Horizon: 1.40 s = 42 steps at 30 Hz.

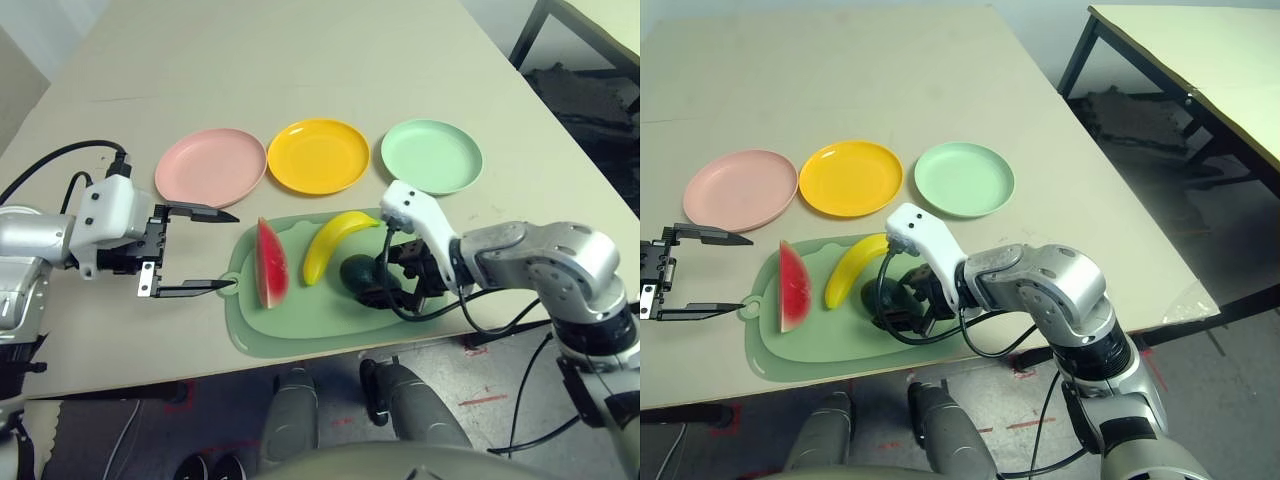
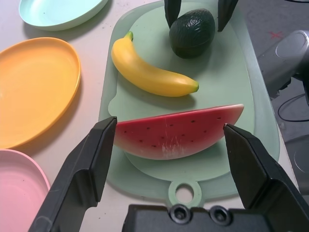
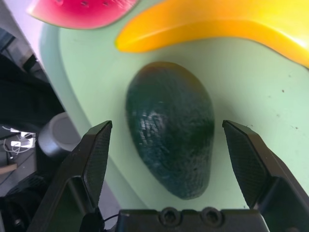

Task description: Place the fruits into color-matched plates.

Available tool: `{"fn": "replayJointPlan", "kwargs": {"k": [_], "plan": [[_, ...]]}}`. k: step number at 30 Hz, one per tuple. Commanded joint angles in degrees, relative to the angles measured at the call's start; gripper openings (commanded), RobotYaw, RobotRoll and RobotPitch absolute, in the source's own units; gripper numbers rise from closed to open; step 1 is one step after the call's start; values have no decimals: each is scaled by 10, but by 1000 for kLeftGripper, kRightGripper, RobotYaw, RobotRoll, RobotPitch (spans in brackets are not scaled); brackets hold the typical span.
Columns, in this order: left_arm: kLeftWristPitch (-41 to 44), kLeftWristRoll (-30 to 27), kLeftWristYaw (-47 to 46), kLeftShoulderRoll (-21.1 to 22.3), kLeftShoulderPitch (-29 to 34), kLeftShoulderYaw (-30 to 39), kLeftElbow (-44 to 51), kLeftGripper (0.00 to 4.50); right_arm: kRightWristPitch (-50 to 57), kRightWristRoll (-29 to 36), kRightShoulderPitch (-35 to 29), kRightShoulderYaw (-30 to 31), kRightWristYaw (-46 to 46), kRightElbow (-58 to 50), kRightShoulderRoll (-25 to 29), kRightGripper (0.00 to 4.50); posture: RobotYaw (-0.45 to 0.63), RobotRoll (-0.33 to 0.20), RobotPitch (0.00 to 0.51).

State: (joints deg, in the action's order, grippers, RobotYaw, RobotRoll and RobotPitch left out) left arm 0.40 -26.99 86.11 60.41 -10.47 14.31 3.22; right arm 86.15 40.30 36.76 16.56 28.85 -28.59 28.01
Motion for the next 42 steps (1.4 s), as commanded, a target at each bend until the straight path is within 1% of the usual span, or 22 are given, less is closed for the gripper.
{"fn": "replayJointPlan", "kwargs": {"k": [1, 10, 11, 12, 13, 16, 17, 28, 31, 36, 39, 42], "plan": [[-2, 5, 1, 8, 5, -2, -2, 4500, -6, -8, -5, 7, -4, 3, -5, 4488, 7, 0, 198], [-5, 5, -3, 7, 6, 2, -1, 4500, -10, -13, -5, 12, 1, 6, -9, 4488, 13, 0, 190], [-5, 5, -3, 7, 7, 2, -1, 4500, -11, -13, -5, 12, 1, 6, -8, 4203, 15, 0, 188], [-5, 5, -4, 7, 8, 3, 0, 4500, -11, -13, -5, 12, 2, 6, -8, 4094, 16, 0, 189], [-6, 5, -4, 7, 9, 3, 0, 4500, -11, -13, -6, 13, 2, 5, -8, 3803, 16, 0, 189], [-6, 4, -5, 6, 9, 3, 1, 4500, -13, -13, -5, 14, 4, 6, -6, 2736, 16, 0, 189], [-6, 4, -6, 6, 10, 3, 1, 4500, -15, -14, -5, 16, 4, 6, -4, 2622, 16, 0, 189], [-6, 4, -12, 3, 12, 1, 3, 4500, -29, -20, 11, 17, 23, 13, 17, 2622, 9, 0, 189], [-4, 2, -16, -1, 7, -3, 3, 4500, -41, -23, 42, 6, 50, 36, 49, 2622, 4, 0, 188], [25, -18, -37, -18, -10, -4, 9, 4500, -104, -57, 122, 7, 106, 122, 119, 2622, -4, 0, 187], [84, -38, -77, -28, -25, -4, 23, 4500, -153, -90, 163, 20, 139, 188, 145, 2622, -3, 0, 186], [150, -70, -118, -37, -44, 0, 49, 4500, -219, -141, 198, 35, 161, 274, 150, 2622, -3, 0, 186]]}}
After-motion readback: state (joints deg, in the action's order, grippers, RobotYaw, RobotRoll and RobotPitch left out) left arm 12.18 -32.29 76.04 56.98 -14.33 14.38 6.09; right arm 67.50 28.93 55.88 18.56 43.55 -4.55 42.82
